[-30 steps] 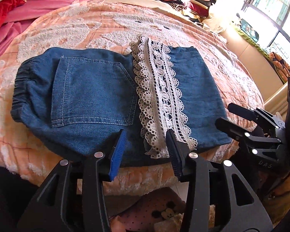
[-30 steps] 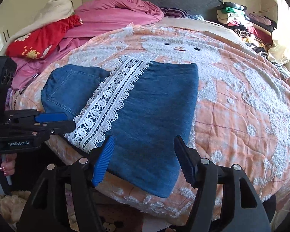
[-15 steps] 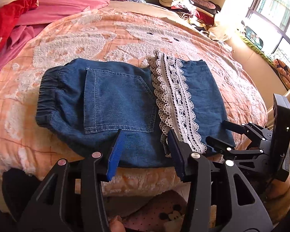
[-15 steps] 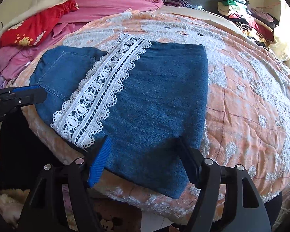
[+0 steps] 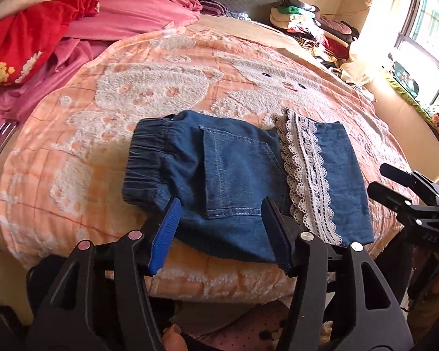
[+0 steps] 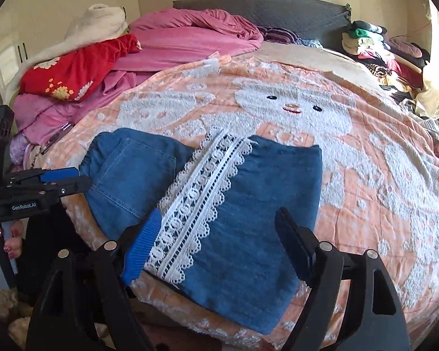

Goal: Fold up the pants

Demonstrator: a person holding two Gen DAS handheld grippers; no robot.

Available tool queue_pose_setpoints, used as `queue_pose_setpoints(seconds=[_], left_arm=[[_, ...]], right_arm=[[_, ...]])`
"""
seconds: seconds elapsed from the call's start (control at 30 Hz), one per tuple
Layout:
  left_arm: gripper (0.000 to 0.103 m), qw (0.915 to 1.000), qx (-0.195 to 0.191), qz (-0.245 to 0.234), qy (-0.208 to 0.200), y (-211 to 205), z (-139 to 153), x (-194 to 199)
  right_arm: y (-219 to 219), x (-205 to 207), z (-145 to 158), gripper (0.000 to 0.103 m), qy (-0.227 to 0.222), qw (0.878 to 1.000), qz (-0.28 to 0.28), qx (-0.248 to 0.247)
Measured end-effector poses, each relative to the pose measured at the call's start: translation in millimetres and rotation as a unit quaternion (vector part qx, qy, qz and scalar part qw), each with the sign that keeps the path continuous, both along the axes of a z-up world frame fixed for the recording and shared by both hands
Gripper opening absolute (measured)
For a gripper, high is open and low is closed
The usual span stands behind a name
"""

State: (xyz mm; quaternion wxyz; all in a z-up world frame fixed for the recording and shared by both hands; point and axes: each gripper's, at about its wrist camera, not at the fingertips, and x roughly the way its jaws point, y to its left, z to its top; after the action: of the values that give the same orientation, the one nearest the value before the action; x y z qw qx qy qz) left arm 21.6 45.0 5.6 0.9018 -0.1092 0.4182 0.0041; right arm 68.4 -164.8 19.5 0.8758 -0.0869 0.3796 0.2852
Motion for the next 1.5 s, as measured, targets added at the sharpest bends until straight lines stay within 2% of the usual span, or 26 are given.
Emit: queue_pose_setpoints(seconds=[0.37, 0.43, 0.73, 0.93, 1.1, 1.17, 1.33, 1.4, 1.5], left_arm=[[0.061, 0.9987, -0.002, 0.051, 0.001, 44, 1, -5], [0.069, 0.9984, -0.005, 0.056, 0.001, 50, -1, -5], [0.083, 0.9965, -0.017, 0.08, 0.015, 71, -12, -9], [0.086, 0.9956, -0.032, 0.084, 0.025, 77, -22, -8], [0.086, 0.9949, -0.057, 0.079, 0.025, 73, -29, -4], [0.083, 0.9948, -0.065, 0.074, 0.025, 69, -32, -2], [0.054, 0.9928, -0.098, 0.061, 0.033, 60, -46, 6], [0.047, 0.9912, -0.114, 0.057, 0.036, 58, -49, 10], [0.044, 0.9912, -0.115, 0.053, 0.04, 58, -55, 14]], right_arm=[[43, 25, 22, 0.079, -0.016, 0.999, 0.049, 0.008], [52, 29, 23, 0.079, -0.013, 0.998, 0.058, 0.01], [96, 46, 19, 0.079, 0.007, 0.994, 0.104, 0.007], [125, 54, 15, 0.079, 0.02, 0.99, 0.142, 0.001], [151, 67, 9, 0.079, 0.059, 0.98, 0.188, 0.01], [160, 72, 5, 0.079, 0.071, 0.978, 0.198, 0.006], [183, 74, -3, 0.079, 0.086, 0.968, 0.236, -0.012], [191, 74, -7, 0.079, 0.088, 0.964, 0.25, -0.021], [201, 73, -14, 0.079, 0.092, 0.959, 0.264, -0.036]])
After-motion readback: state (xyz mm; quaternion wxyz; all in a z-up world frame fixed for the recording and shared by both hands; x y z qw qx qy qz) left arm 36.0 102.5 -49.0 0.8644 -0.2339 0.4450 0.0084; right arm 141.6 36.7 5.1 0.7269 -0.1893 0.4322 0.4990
